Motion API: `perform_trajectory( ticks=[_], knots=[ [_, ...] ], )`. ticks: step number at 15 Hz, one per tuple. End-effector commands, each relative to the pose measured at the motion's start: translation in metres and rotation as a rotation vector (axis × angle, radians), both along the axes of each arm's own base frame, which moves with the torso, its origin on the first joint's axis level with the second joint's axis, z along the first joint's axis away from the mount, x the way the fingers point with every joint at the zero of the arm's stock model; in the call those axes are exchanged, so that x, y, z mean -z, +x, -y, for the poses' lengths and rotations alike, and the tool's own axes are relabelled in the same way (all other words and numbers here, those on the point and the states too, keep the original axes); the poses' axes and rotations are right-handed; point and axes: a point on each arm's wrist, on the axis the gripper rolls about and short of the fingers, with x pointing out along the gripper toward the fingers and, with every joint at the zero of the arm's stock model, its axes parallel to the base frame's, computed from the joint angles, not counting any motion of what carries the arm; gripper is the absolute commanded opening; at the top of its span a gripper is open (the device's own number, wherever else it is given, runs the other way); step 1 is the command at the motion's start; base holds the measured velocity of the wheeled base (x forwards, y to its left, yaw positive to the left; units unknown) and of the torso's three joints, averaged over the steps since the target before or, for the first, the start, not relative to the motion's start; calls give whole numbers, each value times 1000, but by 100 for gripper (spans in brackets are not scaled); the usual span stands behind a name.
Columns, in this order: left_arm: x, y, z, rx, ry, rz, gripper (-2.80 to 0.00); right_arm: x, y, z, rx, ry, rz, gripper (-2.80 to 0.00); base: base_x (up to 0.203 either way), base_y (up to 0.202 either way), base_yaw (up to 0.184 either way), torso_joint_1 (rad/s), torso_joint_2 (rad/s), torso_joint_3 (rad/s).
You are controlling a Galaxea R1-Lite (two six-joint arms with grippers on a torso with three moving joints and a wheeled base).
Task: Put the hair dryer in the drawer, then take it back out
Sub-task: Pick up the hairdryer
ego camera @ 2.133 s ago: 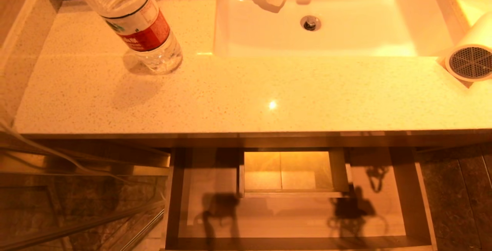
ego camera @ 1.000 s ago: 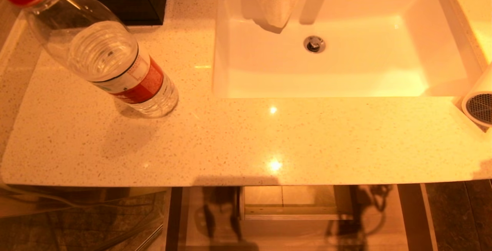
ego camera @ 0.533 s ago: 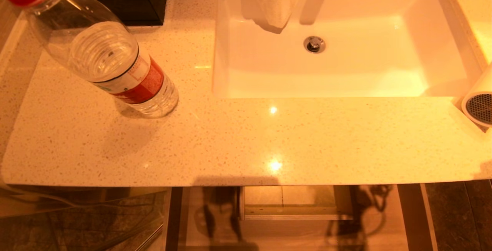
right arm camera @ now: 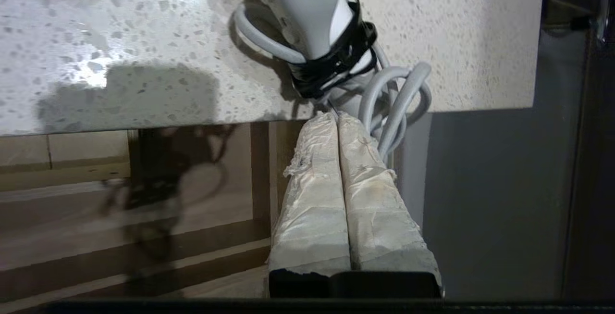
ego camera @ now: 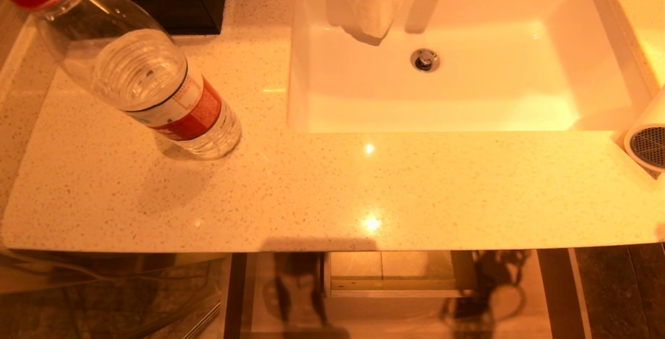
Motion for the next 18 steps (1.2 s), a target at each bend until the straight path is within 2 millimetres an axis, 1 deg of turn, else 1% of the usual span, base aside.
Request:
perform_trajectory(
  ticks=[1,3,9,13,18],
  knots=[
    [0,0,0,0,0,0,-280,3,3,1,38,19,-12,-280,0,0,0,0,0,0],
    [0,0,0,0,0,0,-280,5,7,2,69,105,10,-280,0,0,0,0,0,0],
    [0,0,0,0,0,0,-280,8,-1,1,70,74,5,-280,0,0,0,0,0,0],
    [0,0,0,0,0,0,-280,16,-11,1,112,66,16,-280,0,0,0,0,0,0],
    [0,0,0,0,0,1,-280,13,-7,1,110,45,-4,-280,0,0,0,0,0,0]
  ],
)
